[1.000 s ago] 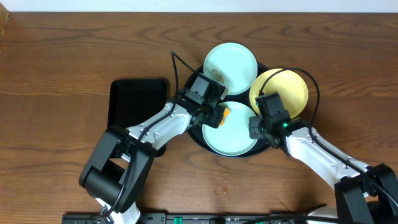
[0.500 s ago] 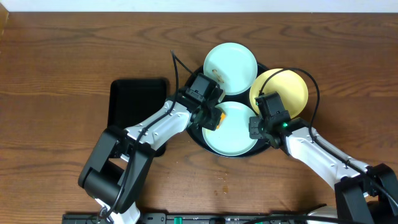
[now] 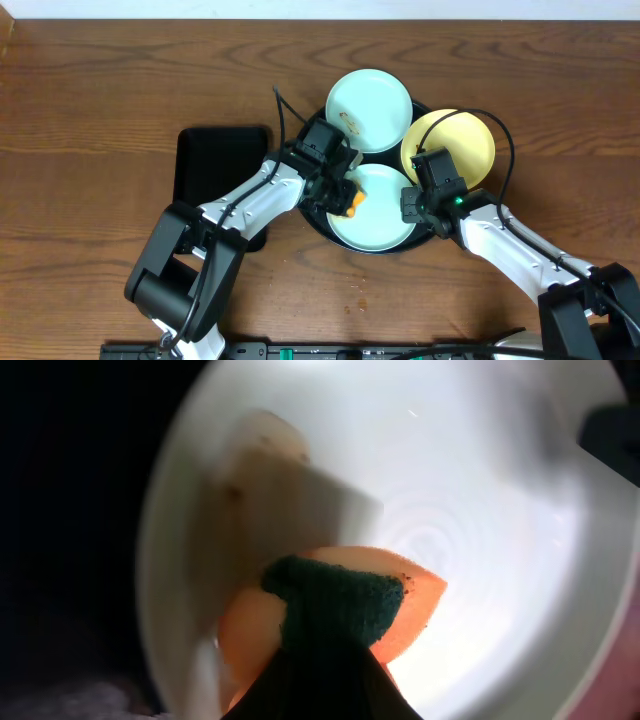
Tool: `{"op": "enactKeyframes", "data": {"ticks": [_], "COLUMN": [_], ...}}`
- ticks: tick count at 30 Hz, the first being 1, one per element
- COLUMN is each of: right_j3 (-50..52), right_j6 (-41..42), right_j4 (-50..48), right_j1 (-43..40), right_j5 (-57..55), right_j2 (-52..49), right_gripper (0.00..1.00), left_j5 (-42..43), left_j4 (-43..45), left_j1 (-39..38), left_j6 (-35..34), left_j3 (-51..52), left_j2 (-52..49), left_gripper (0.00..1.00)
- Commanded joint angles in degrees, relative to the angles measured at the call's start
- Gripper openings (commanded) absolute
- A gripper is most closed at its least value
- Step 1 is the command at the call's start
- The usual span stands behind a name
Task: Clean dirty plates on tray and stack at the side
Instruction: 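Scrub the lower green plate with the sponge in the left gripper, then return the sponge to the black rectangular tray with the left gripper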
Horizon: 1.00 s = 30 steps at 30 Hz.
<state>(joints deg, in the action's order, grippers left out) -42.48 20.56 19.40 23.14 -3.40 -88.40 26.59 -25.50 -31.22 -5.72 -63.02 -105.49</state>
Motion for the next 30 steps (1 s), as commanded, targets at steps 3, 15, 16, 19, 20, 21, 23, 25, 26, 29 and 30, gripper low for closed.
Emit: {"op": "enactKeyframes", "data": {"ticks": [3, 15, 16, 19, 20, 21, 23, 25, 26, 29, 30], "right_j3": [0.28, 0.28, 0.28, 0.28, 0.28, 0.28, 0.28, 0.28, 0.28, 0.28, 0.28], "right_j6": [0.00, 0.02, 0.00, 0.02, 0.02, 0.02, 0.02, 0.04, 0.24, 2.03, 3.06], "right_j4": [0.35, 0.37, 0.48, 0.74, 0.79, 0.92, 1.01, 1.11, 1.18, 2.43, 3.04], "right_j1": [-0.17, -0.17, -0.17, -0.17, -0.17, -0.17, -0.17, -0.17, -0.17, -0.20, -0.20], "right_j5": [-0.87, -0.85, -0.85, -0.85, -0.85, -0.85, -0.85, -0.76, -0.63, -0.63, -0.63], "right_j2": [-0.44, -0.44, -0.44, -0.44, -0.44, -0.44, -0.44, -0.44, -0.44, -0.44, -0.44], "right_gripper": [0.01, 0.04, 0.04, 0.04, 0.04, 0.04, 0.04, 0.04, 0.06, 0.17, 0.19], "left_j5": [5.57, 10.08, 10.08, 10.08, 10.03, 9.75, 5.97, -0.33, -3.32, -11.89, -14.27], "left_j4": [-2.84, -0.74, 0.81, 6.34, 8.02, 9.33, 10.03, 8.13, 6.58, 0.26, -2.01], "left_j1": [-0.66, -0.24, -0.04, 0.61, 0.81, 1.07, 1.84, 2.71, 3.30, 5.77, 6.73], "left_j6": [-0.57, -3.04, -3.78, -6.01, -6.03, -6.01, -6.49, -7.13, -7.10, -7.08, -7.08], "left_j3": [2.16, -2.51, -3.19, -4.26, -4.37, -4.39, -4.39, -4.39, -4.39, -4.39, -4.39], "left_j2": [-1.92, 3.76, 5.01, 9.38, 10.93, 12.52, 15.80, 18.51, 19.63, 21.77, 21.99], "left_gripper": [0.08, 0.07, 0.08, 0.07, 0.07, 0.08, 0.07, 0.07, 0.07, 0.07, 0.07]}}
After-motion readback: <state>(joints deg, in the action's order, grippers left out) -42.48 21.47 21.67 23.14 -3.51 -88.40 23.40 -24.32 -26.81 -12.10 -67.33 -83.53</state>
